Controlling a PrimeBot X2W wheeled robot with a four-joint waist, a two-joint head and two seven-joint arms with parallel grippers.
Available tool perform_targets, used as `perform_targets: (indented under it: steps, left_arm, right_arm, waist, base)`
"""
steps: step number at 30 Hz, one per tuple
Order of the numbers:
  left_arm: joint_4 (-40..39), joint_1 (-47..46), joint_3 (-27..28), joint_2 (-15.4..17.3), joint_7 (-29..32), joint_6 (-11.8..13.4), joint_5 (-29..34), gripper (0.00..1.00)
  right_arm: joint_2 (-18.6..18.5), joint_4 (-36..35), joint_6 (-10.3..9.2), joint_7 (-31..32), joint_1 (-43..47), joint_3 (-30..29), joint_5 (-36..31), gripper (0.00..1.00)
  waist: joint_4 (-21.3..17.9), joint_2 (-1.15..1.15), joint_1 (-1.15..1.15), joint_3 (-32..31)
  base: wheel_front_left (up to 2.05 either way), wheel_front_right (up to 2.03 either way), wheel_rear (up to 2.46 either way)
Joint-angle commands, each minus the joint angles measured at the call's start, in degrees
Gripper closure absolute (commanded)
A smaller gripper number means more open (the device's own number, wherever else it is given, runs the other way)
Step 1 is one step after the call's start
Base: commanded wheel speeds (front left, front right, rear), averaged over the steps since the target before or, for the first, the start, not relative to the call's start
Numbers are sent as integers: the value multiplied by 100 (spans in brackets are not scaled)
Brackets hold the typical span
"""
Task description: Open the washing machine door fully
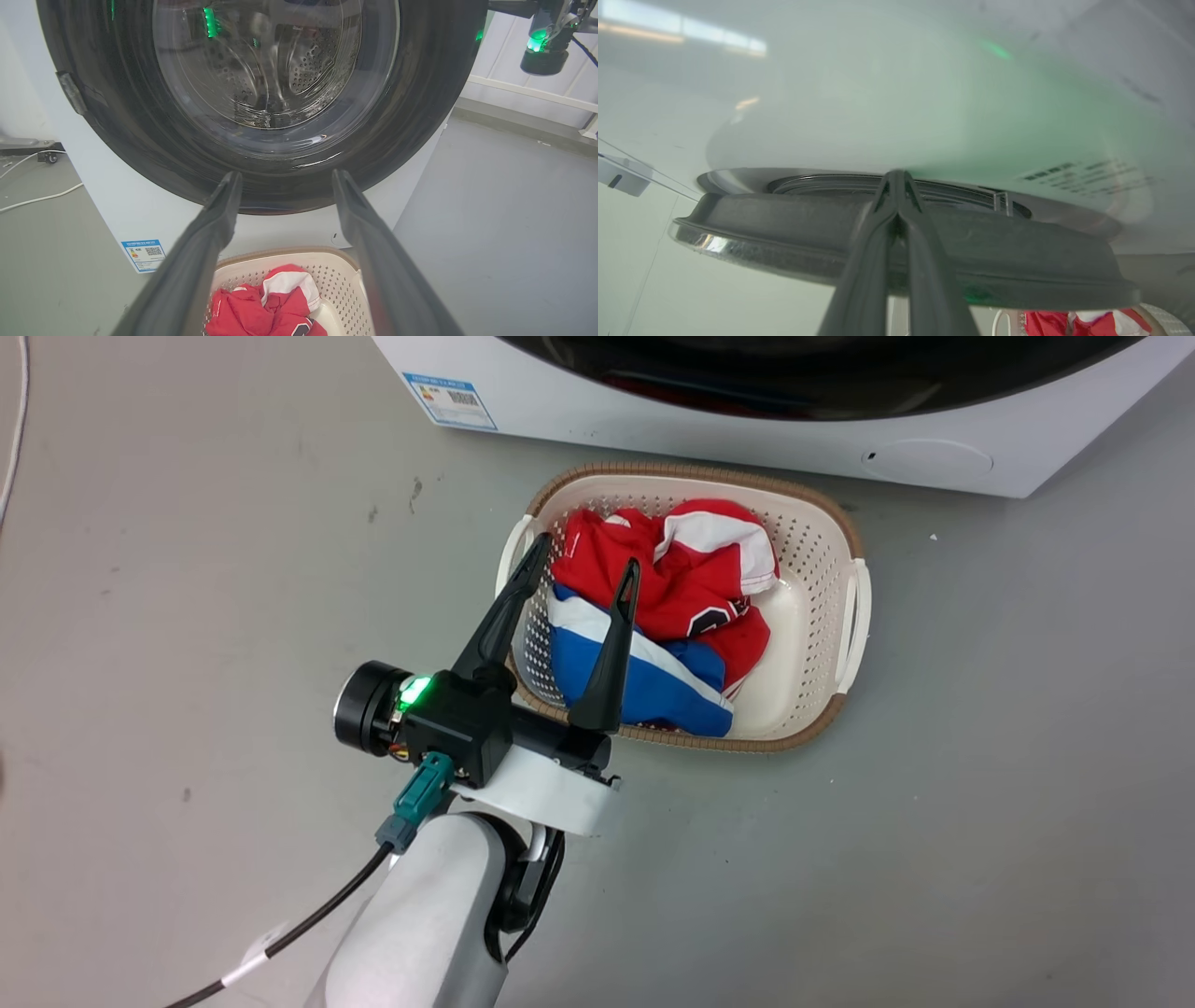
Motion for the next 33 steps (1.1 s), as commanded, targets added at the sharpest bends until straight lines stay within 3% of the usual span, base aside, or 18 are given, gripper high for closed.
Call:
perform_targets:
  steps: [1, 23, 33]
  left_arm:
    - [-28, -90, -15, -4, -12, 30, -26, 0]
    - [44, -220, -151, -3, -13, 91, -82, 0]
    - [133, -4, -10, -3, -13, 66, -88, 0]
  right_arm:
    - [13, 20, -11, -50, -208, 22, -40, 100]
    - [78, -15, 4, 465, -46, 171, -257, 100]
    - [242, -370, 4, 1174, 606, 321, -154, 100]
  waist:
    - [43, 0, 0, 82]
    - [-51, 0, 0, 77]
    - [-105, 0, 0, -302]
  base:
    - [0, 0, 0]
    - [0, 0, 0]
    - [0, 0, 0]
